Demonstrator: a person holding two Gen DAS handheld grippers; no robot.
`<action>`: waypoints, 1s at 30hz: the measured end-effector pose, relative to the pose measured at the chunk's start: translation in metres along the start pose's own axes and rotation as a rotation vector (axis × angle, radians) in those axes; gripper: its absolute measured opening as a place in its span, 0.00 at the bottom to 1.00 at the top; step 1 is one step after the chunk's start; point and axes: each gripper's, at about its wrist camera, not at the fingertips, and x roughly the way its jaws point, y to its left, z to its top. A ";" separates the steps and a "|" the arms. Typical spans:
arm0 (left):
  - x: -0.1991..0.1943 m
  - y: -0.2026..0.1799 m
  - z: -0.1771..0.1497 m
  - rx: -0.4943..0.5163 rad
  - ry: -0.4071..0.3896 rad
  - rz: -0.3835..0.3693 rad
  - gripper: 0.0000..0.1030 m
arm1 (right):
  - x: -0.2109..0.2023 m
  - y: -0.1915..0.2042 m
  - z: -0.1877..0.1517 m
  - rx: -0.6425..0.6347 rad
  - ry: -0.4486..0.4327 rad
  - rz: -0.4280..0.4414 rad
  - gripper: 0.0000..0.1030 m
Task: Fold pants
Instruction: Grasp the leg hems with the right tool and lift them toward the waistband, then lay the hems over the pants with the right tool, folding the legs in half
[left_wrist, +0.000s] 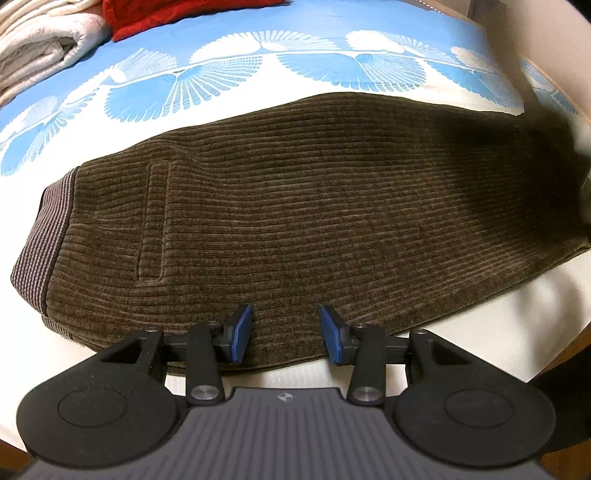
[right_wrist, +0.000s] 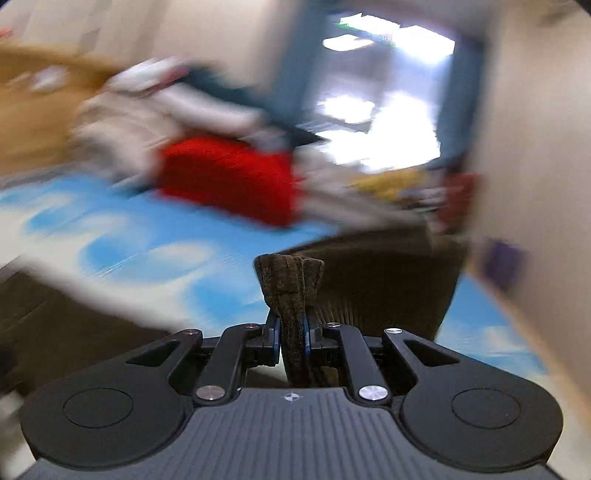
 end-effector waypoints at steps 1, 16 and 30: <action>0.000 0.000 0.000 -0.001 0.000 -0.002 0.45 | 0.015 0.016 -0.015 -0.013 0.095 0.061 0.13; 0.001 0.010 0.003 -0.012 0.013 -0.049 0.46 | 0.024 0.027 -0.023 0.078 0.284 0.186 0.34; 0.000 0.006 0.003 -0.007 0.016 -0.042 0.46 | 0.028 0.063 -0.026 -0.051 0.319 0.280 0.42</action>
